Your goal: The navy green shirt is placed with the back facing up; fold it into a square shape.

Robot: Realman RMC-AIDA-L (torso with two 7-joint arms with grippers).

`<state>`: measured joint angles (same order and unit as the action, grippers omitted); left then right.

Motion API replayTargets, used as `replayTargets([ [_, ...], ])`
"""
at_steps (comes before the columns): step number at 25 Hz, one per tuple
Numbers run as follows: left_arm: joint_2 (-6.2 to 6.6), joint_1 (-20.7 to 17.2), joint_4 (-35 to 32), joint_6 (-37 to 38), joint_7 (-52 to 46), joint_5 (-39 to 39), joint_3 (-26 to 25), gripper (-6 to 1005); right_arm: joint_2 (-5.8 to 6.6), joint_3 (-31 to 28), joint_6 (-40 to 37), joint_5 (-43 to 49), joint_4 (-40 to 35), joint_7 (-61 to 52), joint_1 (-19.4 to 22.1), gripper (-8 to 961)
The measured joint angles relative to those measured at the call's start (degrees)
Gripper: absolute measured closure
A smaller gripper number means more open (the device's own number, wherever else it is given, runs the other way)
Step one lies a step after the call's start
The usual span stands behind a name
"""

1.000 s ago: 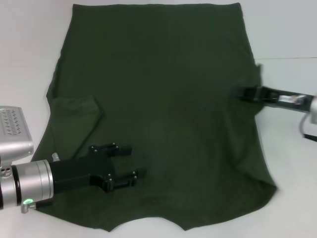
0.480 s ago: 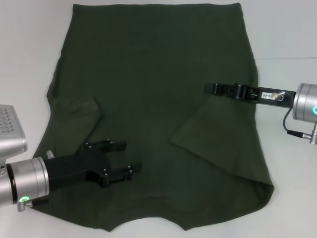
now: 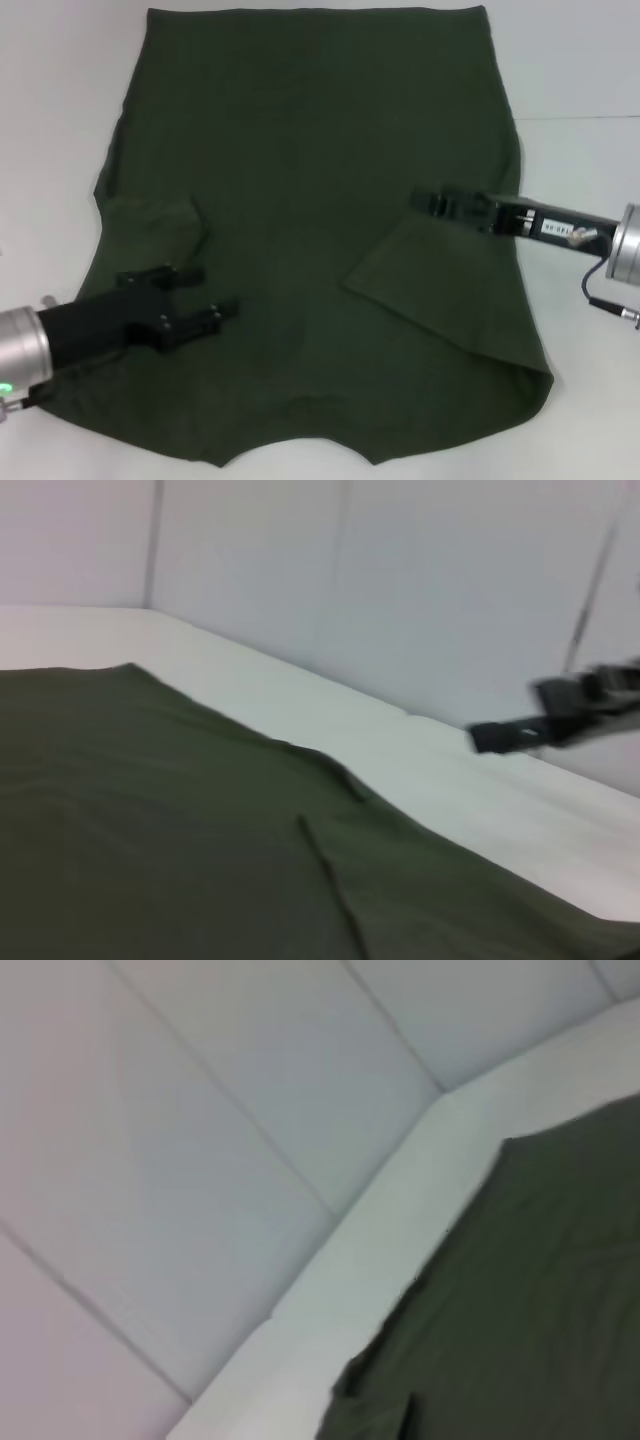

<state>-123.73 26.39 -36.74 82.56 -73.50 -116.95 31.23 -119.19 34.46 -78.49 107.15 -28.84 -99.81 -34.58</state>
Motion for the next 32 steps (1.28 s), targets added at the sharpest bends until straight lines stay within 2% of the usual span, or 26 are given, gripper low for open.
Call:
replayTargets([
  [2,-0.07,-0.99,-1.9,0.14,-2.27,-0.09,-1.13,264,-0.39,0.22,-2.28,-1.06,1.1,4.32,0.56,128],
  [8,-0.17,-3.92,-7.34,0.26,-7.64,-1.01,-2.33,266,-0.48,0.65,-5.63,-2.07,6.06,15.35,0.55,14],
  [15,-0.35,-7.21,-14.24,0.82,-10.03,-3.46,-2.47,265,-0.51,0.87,-5.35,-2.29,6.7,16.51,0.19,15],
  [21,-0.46,-8.39,-17.63,0.39,-8.31,-7.85,-2.85,264,-0.51,0.74,-4.7,-2.88,6.74,15.93,-0.45,14],
  [32,-0.53,-9.74,-21.29,0.69,-8.04,-14.53,-7.97,266,-0.58,3.21,-3.41,-2.59,6.61,16.15,-1.29,14],
])
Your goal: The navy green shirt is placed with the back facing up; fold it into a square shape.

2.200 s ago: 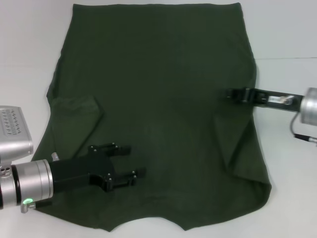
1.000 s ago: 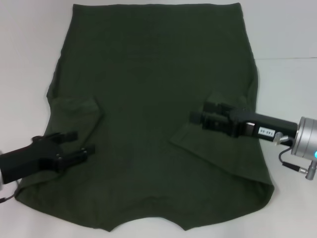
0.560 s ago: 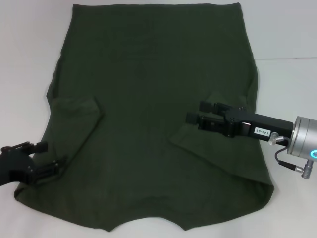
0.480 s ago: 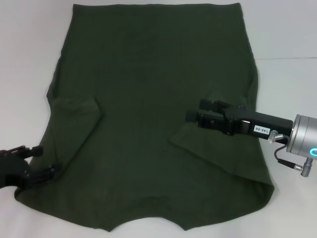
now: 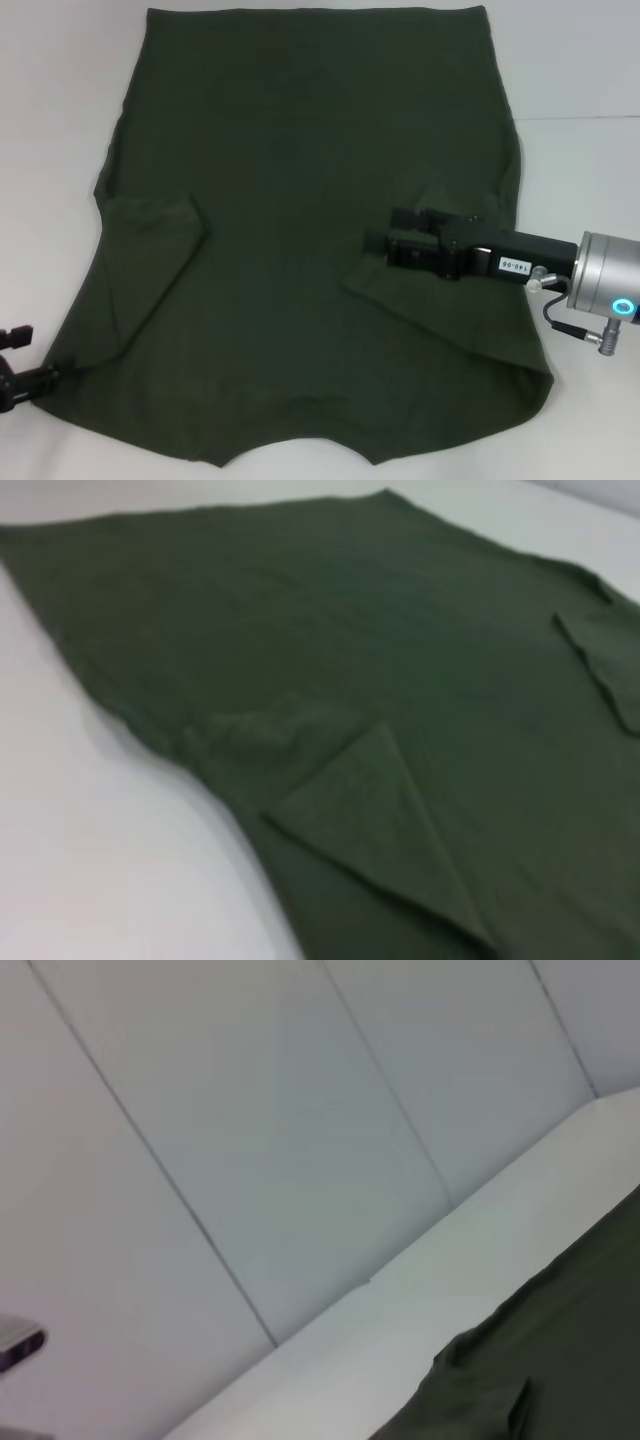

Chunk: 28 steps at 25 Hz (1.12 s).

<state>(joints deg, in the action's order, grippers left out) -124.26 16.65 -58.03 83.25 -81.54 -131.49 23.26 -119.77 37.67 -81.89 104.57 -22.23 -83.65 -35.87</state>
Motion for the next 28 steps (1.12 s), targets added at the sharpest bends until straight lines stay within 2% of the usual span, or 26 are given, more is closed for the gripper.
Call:
replayTargets([
  [8,-0.05,-0.15,-0.47,0.34,-2.46,-3.42,-0.34,264,0.56,9.74,-3.31,0.19,-5.97,-0.25,0.29,15],
  [28,-0.02,-0.18,0.37,0.38,-3.59,-5.43,0.03,265,0.69,8.37,-3.2,-0.34,-6.6,-1.42,0.02,20],
])
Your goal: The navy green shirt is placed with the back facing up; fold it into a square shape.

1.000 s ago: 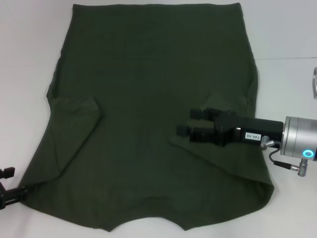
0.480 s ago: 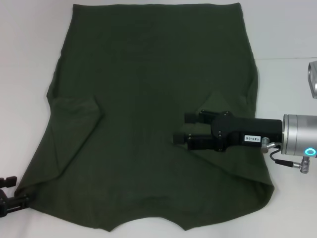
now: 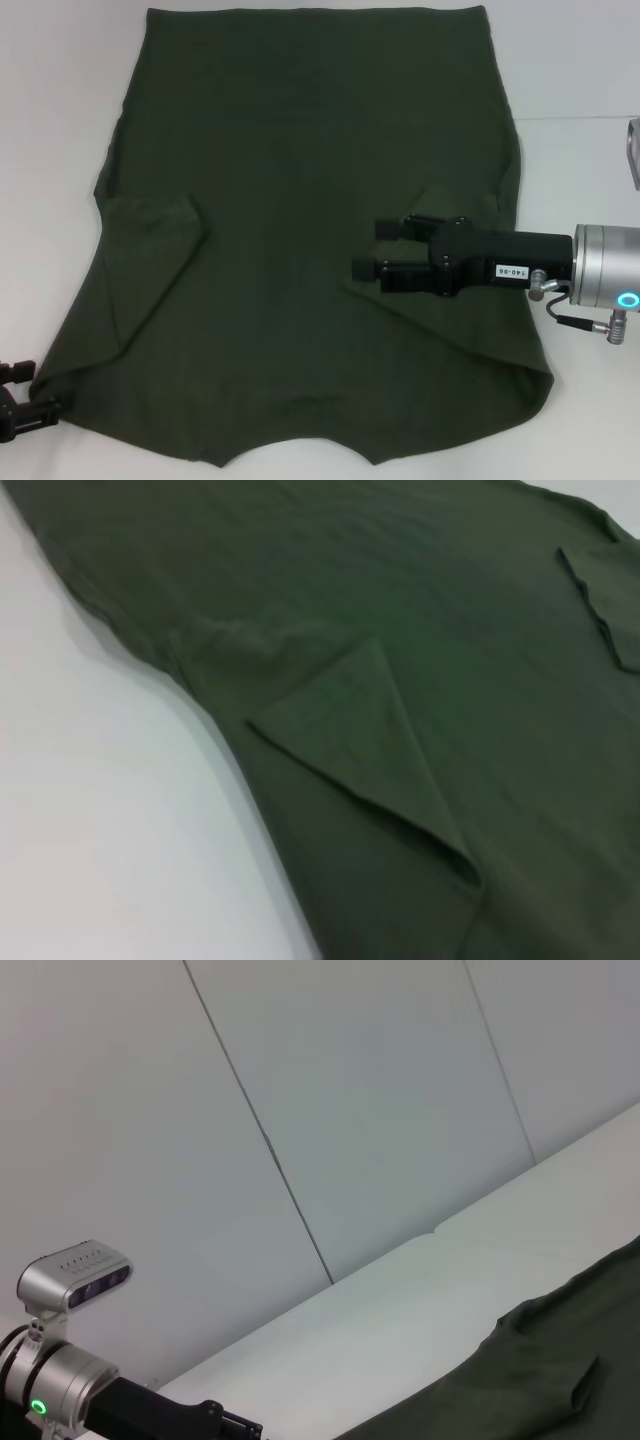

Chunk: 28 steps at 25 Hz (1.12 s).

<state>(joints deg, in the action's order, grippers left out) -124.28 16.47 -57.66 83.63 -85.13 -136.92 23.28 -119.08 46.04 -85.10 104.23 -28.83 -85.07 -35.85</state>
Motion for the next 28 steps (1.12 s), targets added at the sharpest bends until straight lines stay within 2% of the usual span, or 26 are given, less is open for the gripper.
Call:
replayTargets([
  [28,0.08,2.09,1.25,4.91,0.19,-0.85,0.94,265,-0.1,-1.52,-0.33,0.0,0.0,0.21,0.43,29],
])
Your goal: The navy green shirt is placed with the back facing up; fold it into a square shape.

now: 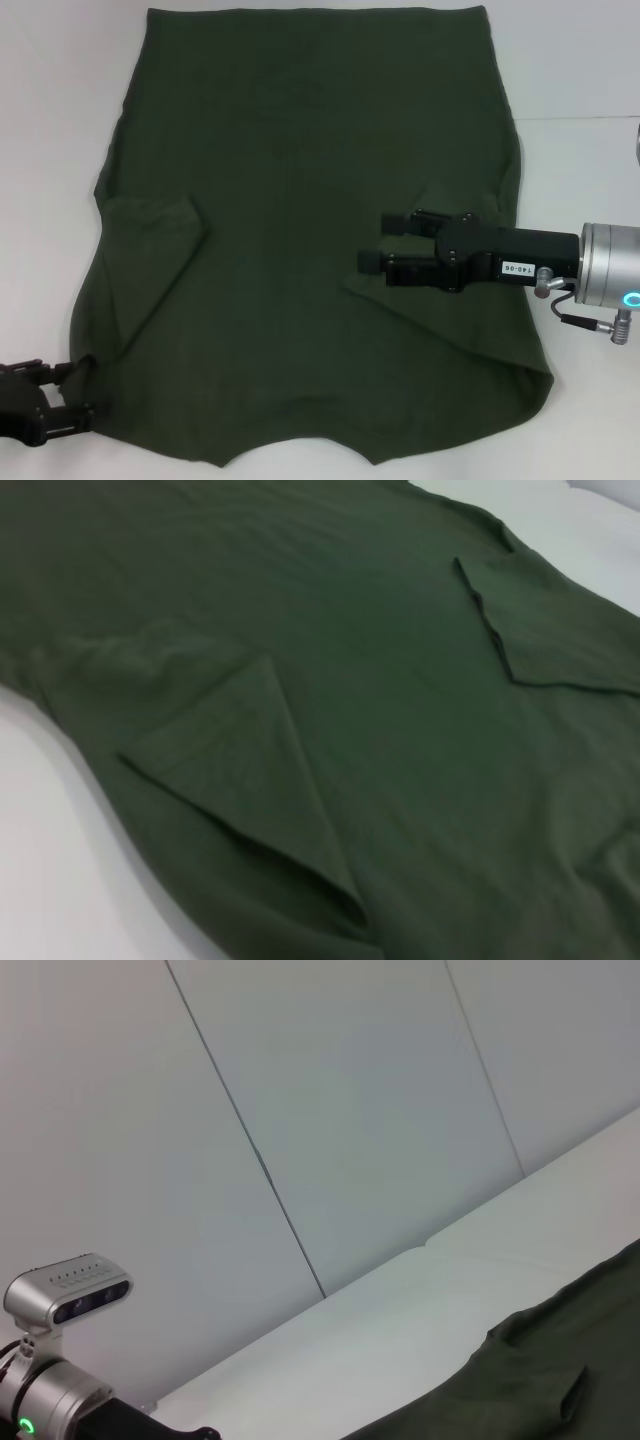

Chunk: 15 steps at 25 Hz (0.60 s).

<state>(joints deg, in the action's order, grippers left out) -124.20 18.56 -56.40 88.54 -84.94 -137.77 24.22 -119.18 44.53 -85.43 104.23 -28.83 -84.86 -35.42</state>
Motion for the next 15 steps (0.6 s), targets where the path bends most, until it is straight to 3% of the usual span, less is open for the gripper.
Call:
replayTargets([
  [15,0.12,0.8,0.07,-0.77,-0.42,-0.51,0.66,298,-0.08,-1.34,-0.24,0.0,0.0,0.2,0.04,29],
])
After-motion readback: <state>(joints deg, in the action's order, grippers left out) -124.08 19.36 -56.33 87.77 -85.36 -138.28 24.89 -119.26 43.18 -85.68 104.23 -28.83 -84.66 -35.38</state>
